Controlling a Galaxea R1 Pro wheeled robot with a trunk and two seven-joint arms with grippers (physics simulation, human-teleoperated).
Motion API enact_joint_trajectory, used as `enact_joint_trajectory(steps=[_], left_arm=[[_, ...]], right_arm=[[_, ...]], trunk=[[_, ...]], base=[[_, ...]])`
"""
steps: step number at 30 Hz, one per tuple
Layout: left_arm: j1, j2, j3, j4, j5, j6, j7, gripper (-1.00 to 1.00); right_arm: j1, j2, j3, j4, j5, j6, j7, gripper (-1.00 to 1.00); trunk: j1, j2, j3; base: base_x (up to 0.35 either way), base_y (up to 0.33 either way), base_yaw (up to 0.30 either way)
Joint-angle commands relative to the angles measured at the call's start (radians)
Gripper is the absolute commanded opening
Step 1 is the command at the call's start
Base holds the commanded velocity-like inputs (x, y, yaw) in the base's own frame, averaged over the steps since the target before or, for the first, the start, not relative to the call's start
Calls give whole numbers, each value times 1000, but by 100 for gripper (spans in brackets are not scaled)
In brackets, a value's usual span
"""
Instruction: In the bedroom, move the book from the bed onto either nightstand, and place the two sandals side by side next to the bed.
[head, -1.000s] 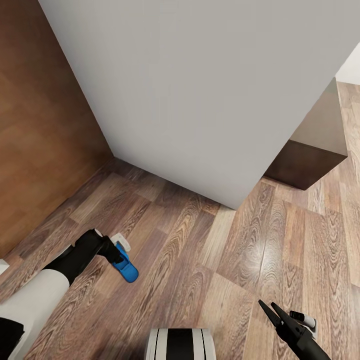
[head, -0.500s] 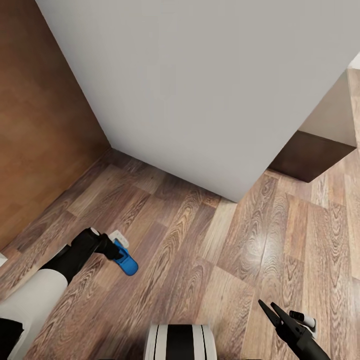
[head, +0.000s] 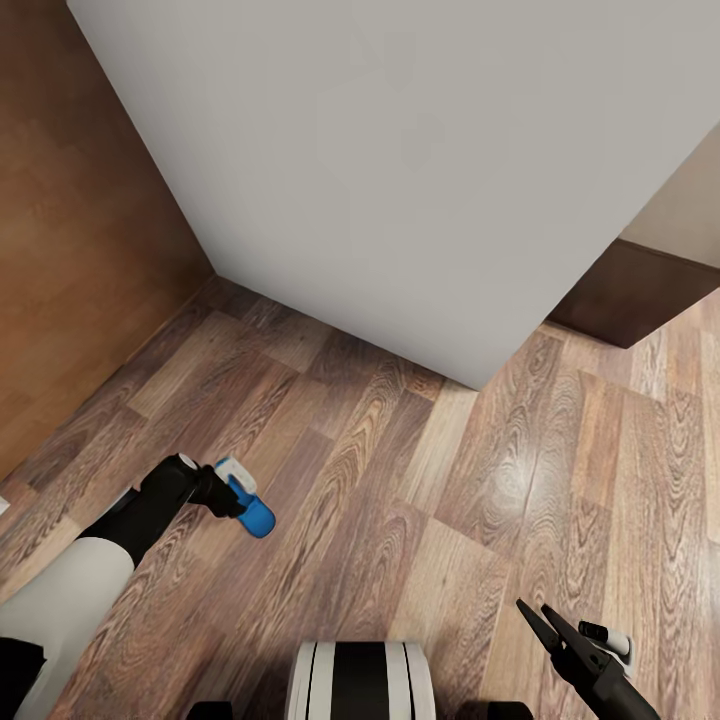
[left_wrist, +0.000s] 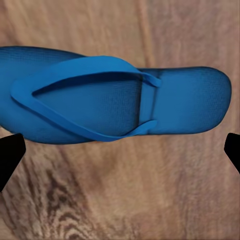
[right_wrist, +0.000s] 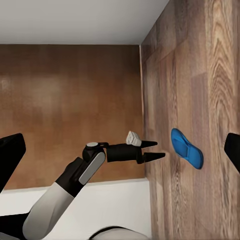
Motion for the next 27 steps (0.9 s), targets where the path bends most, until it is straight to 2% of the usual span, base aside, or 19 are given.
enact_joint_trajectory(steps=[1, 4, 9, 18, 27], left_arm=[[0, 1, -2, -3, -8, 2, -6, 100], [-1, 2, 0, -6, -8, 2, -6, 100], [-1, 2, 18, -9, -8, 1, -6, 100], [-1, 5, 75, -11, -11, -32, -6, 100], [0, 20, 95, -12, -15, -56, -4, 100]], right_arm=[[0, 0, 0, 0, -4, 11, 2, 100], [0, 0, 0, 0, -4, 11, 2, 100], [0, 0, 0, 1, -4, 11, 2, 100], [0, 0, 0, 1, -4, 10, 2, 100], [0, 0, 0, 1, -4, 9, 2, 100]], trunk=[[0, -1, -5], [2, -1, -16], [2, -1, -16], [2, -1, -16], [2, -1, -16]], base=[[0, 0, 0], [0, 0, 0], [0, 0, 0], [0, 0, 0], [0, 0, 0]])
